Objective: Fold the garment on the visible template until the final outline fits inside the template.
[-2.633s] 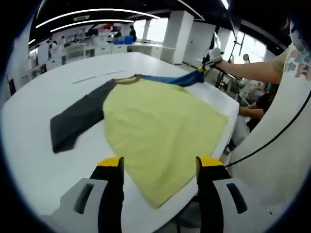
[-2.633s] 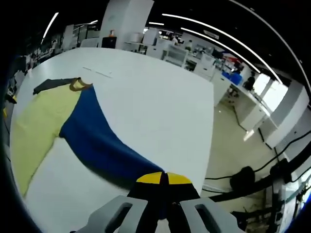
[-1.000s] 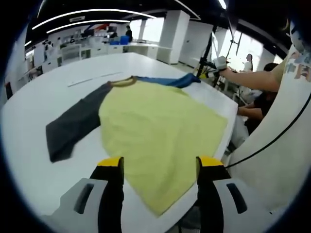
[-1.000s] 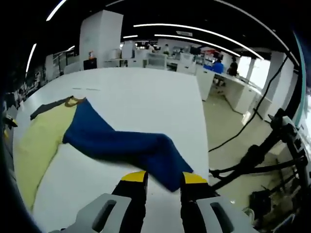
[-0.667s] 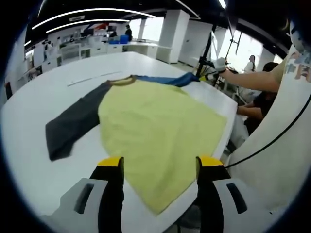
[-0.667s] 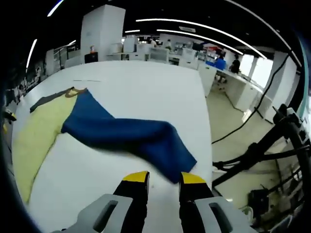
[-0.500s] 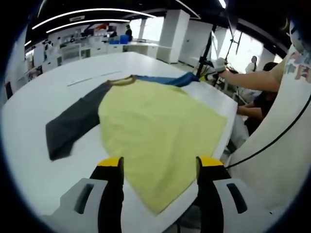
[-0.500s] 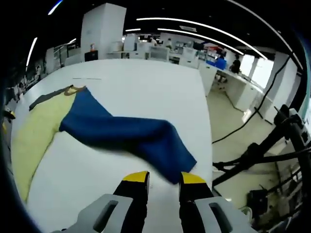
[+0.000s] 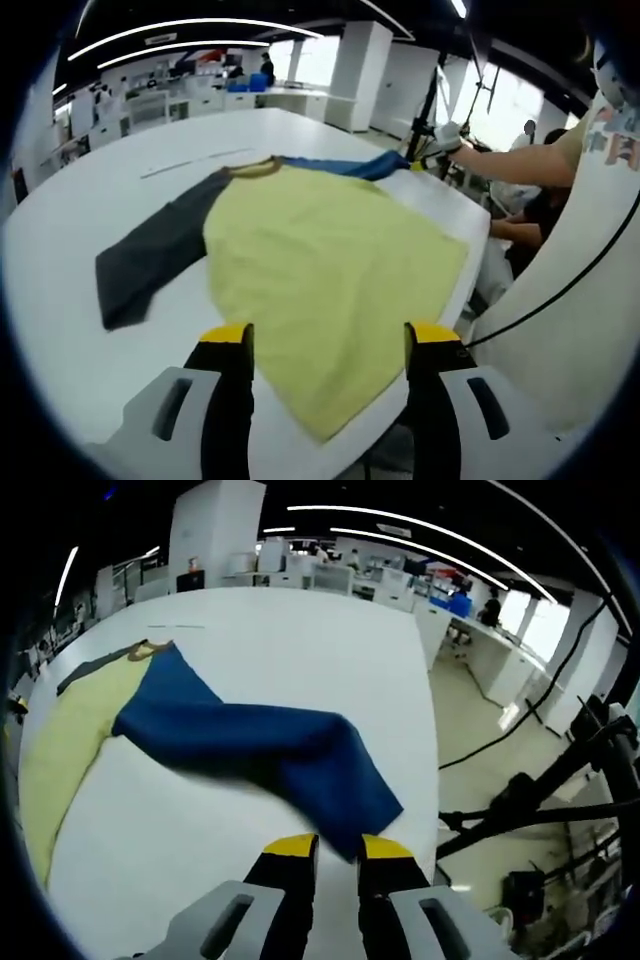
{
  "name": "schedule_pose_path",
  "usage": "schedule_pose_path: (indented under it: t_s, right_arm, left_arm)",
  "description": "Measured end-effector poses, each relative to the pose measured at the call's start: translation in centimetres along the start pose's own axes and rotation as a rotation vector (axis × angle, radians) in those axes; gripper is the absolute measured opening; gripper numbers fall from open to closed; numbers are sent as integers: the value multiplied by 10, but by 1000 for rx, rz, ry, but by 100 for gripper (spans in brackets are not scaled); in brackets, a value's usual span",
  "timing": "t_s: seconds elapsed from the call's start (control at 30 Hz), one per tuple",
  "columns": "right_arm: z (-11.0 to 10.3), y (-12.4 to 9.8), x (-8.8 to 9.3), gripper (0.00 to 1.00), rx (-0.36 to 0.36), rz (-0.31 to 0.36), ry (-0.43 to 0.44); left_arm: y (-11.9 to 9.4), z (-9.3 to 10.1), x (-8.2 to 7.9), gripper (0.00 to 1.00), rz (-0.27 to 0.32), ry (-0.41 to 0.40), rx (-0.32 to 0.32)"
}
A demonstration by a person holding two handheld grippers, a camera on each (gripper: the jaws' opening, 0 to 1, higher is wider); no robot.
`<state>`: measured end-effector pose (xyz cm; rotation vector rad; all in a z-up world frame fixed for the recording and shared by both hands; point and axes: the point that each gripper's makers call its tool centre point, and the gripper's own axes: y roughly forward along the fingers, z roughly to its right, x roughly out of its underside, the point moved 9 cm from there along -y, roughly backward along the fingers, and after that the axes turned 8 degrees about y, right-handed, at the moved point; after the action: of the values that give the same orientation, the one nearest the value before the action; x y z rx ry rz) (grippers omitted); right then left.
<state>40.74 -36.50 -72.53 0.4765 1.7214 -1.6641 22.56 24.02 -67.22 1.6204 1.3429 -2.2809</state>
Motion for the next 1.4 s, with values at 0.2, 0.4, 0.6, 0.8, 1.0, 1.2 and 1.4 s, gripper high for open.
schedule_pose_path:
  t_s: [0.2, 0.4, 0.6, 0.8, 1.0, 1.2, 1.4]
  right_arm:
    - [2, 1, 0, 5, 12, -6, -21]
    - [5, -4, -3, 0, 16, 5, -38]
    - [9, -14, -9, 0, 21, 27, -40]
    - [17, -28, -19, 0, 33, 59, -53]
    - [23, -42, -26, 0, 38, 68, -69]
    - [22, -37, -15, 0, 23, -12, -84]
    - [21, -35, -7, 0, 27, -34, -44]
  left_arm:
    - [1, 0, -1, 58, -6, 4, 1]
    - [1, 0, -1, 57, -8, 4, 2]
    - [3, 0, -3, 57, -7, 8, 7]
    - [7, -1, -6, 57, -6, 17, 22]
    - [10, -3, -9, 57, -1, 24, 33]
    - [11, -3, -10, 57, 0, 31, 42]
    - [7, -3, -8, 57, -2, 29, 41]
